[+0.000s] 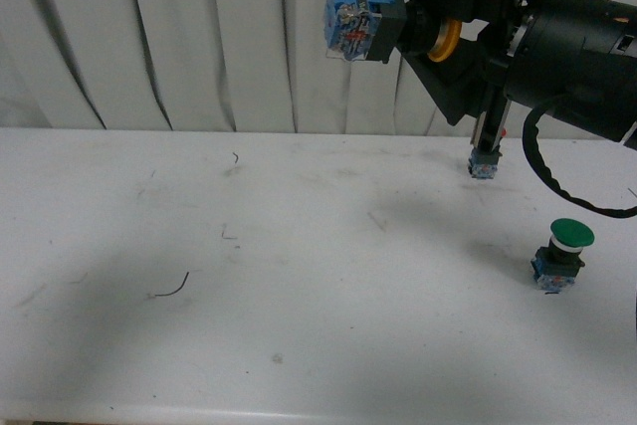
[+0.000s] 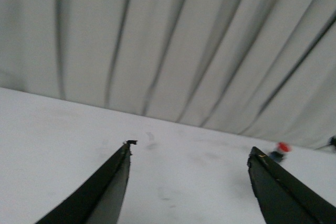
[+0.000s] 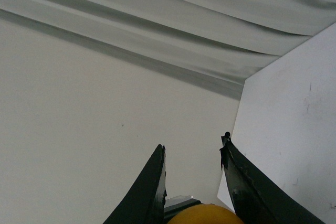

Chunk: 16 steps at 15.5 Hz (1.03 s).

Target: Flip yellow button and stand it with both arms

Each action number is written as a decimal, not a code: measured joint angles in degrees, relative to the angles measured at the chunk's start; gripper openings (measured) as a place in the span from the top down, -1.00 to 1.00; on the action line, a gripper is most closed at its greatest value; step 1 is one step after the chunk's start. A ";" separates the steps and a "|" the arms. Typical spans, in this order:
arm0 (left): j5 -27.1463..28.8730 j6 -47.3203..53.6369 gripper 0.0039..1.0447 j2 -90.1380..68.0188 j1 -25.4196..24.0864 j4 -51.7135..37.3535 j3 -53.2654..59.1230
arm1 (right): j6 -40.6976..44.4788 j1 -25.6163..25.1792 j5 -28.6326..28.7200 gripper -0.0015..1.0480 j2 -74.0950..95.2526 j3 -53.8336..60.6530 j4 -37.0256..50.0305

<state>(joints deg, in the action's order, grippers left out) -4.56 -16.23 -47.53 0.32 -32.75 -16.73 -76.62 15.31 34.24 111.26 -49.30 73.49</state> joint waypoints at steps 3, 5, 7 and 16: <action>4.61 13.14 0.36 8.50 -0.39 4.74 5.70 | 0.94 0.07 0.17 0.39 -0.24 0.00 0.07; 4.59 15.26 0.97 16.00 -0.39 7.21 10.56 | 2.49 0.52 0.24 0.39 -0.63 -0.02 0.00; 4.59 15.23 0.97 18.69 -0.39 8.98 12.24 | 2.97 0.83 0.44 0.39 -0.76 -0.02 0.04; 4.52 15.26 0.97 28.04 -0.39 13.70 16.22 | 4.68 1.33 1.62 0.39 -1.62 0.04 0.11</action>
<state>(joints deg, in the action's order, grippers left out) -0.03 -0.97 -19.49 -0.08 -19.05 -0.51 -71.94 16.64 35.86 109.65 -49.25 73.60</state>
